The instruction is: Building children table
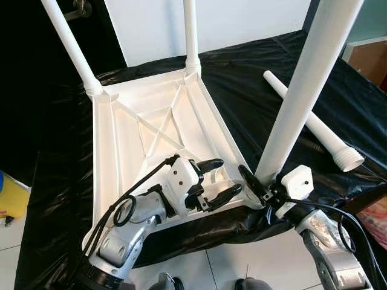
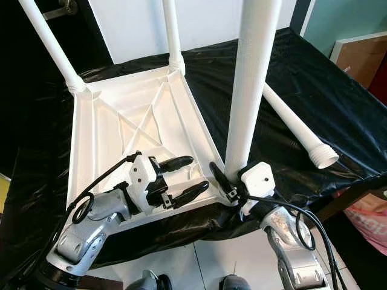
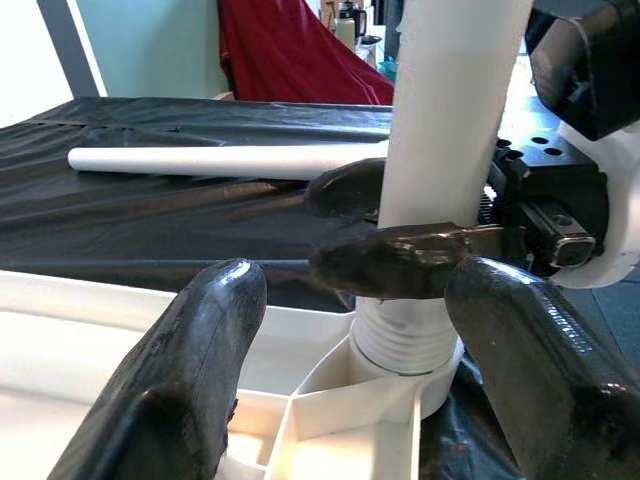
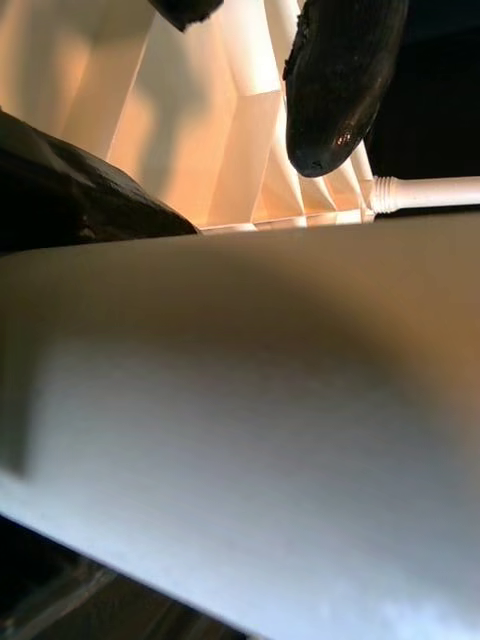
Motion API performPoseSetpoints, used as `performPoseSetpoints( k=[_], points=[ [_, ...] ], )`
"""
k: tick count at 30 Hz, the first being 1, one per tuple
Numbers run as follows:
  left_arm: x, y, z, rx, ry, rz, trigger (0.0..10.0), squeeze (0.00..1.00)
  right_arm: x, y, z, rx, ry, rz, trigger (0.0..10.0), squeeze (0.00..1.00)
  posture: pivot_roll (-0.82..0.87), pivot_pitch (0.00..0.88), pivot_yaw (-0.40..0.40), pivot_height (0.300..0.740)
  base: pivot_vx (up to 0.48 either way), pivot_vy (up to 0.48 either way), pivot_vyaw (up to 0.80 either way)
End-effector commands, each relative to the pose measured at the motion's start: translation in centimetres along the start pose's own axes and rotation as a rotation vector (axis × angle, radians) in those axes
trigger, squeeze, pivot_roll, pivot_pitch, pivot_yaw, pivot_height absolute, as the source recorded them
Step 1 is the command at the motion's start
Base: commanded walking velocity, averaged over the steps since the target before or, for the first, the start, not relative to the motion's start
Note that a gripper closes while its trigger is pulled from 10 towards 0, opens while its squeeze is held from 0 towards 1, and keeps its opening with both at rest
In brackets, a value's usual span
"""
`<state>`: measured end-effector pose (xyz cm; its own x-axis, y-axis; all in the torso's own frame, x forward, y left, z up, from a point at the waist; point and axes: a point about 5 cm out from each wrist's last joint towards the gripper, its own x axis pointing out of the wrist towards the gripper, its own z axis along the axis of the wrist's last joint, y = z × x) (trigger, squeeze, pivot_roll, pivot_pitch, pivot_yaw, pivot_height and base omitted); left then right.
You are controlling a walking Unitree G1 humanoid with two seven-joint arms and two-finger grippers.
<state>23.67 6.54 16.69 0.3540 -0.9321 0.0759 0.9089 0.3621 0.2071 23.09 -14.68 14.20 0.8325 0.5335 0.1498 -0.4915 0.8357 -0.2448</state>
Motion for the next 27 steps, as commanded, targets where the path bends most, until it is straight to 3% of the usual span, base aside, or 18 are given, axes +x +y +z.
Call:
performPoseSetpoints(
  k=[1, 11, 12, 13, 14, 18, 25, 26, 27],
  points=[
    [-0.3, 0.0, 0.1, 0.011, 0.004, -0.003, 10.0, 0.00, -0.7, 0.7, -2.0, 0.032, 0.109, 0.023, 10.0, 0.00, -0.07, 0.117, 0.067, 0.740, 0.000, 0.000, 0.00],
    [-0.2, 0.5, 0.6, -0.006, -0.021, 0.014, 10.0, 0.00, -0.7, 0.8, -1.5, 0.030, 0.066, 0.019, 10.0, 0.00, -0.07, 0.120, 0.068, 0.740, 0.000, 0.000, 0.00],
    [-0.1, 0.8, 0.9, -0.022, -0.036, 0.020, 10.0, 0.15, -0.3, 0.5, -0.8, 0.039, 0.040, 0.016, 10.0, 0.00, -0.07, 0.119, 0.066, 0.740, 0.000, 0.000, 0.00],
    [-0.1, 0.8, 0.9, -0.022, -0.036, 0.020, 10.0, 0.15, -0.3, 0.5, -0.8, 0.039, 0.040, 0.016, 10.0, 0.00, -0.07, 0.119, 0.066, 0.740, 0.000, 0.000, 0.00],
    [0.0, 1.2, 1.3, -0.043, -0.054, 0.025, 10.0, 1.00, 0.0, 0.0, 0.0, 0.041, 0.016, 0.016, 10.0, 0.00, -0.07, 0.118, 0.065, 0.740, 0.000, 0.000, 0.00],
    [0.1, 2.2, 3.0, -0.064, -0.129, 0.033, 10.0, 1.00, 0.9, -1.1, 1.8, 0.051, -0.008, 0.069, 10.0, 0.00, -0.07, 0.113, 0.054, 0.740, 0.000, 0.000, 0.00],
    [0.7, 2.9, 4.5, 0.004, -0.161, 0.024, 10.0, 1.00, 1.5, -2.3, 2.9, 0.033, 0.001, 0.157, 10.0, 0.00, -0.07, 0.105, 0.039, 0.740, 0.000, 0.000, 0.00],
    [1.0, 2.9, 5.0, 0.010, -0.169, -0.001, 10.0, 0.00, 1.8, -2.6, 3.1, 0.020, 0.006, 0.193, 10.0, 0.00, -0.07, 0.101, 0.036, 0.740, 0.000, 0.000, 0.00],
    [1.2, 2.9, 5.3, 0.012, -0.174, -0.020, 10.0, 0.00, 1.9, -2.8, 3.3, 0.011, 0.011, 0.216, 10.0, 0.00, -0.07, 0.101, 0.036, 0.740, 0.000, 0.000, 0.00]
  ],
)
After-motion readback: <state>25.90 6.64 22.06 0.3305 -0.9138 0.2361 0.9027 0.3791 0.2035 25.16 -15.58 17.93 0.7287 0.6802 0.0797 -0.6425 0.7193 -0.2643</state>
